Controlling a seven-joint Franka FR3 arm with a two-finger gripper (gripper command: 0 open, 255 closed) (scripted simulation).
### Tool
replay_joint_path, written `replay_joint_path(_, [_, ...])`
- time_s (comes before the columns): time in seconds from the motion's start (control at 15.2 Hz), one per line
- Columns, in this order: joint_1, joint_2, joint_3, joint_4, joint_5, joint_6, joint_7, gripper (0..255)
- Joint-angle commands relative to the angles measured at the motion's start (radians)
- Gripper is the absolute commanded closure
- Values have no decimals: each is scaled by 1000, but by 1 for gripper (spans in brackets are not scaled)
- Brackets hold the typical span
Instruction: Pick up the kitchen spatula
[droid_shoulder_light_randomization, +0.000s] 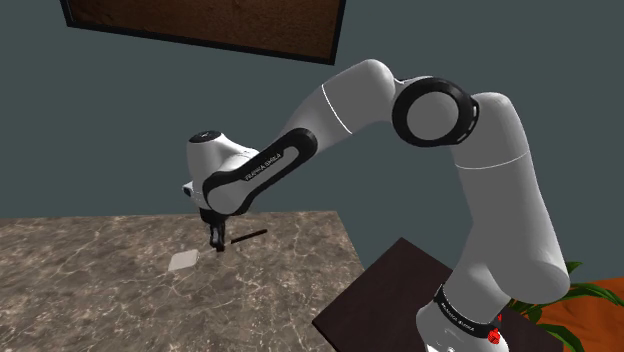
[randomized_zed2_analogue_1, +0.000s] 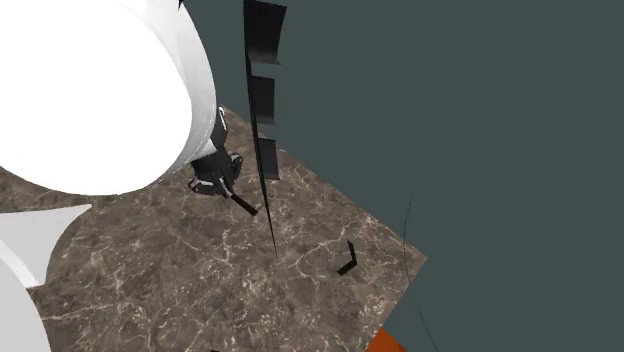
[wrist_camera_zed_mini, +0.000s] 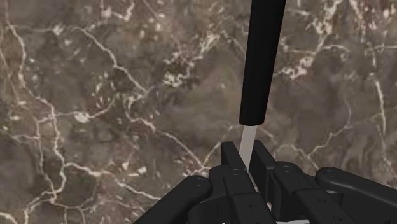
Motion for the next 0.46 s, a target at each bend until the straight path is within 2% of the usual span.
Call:
replay_joint_path(0.0, [-2,-18,3,1,4,-19,-2,255])
replay_joint_path(0.4, [-6,-54,9,3,13,-57,-9,255])
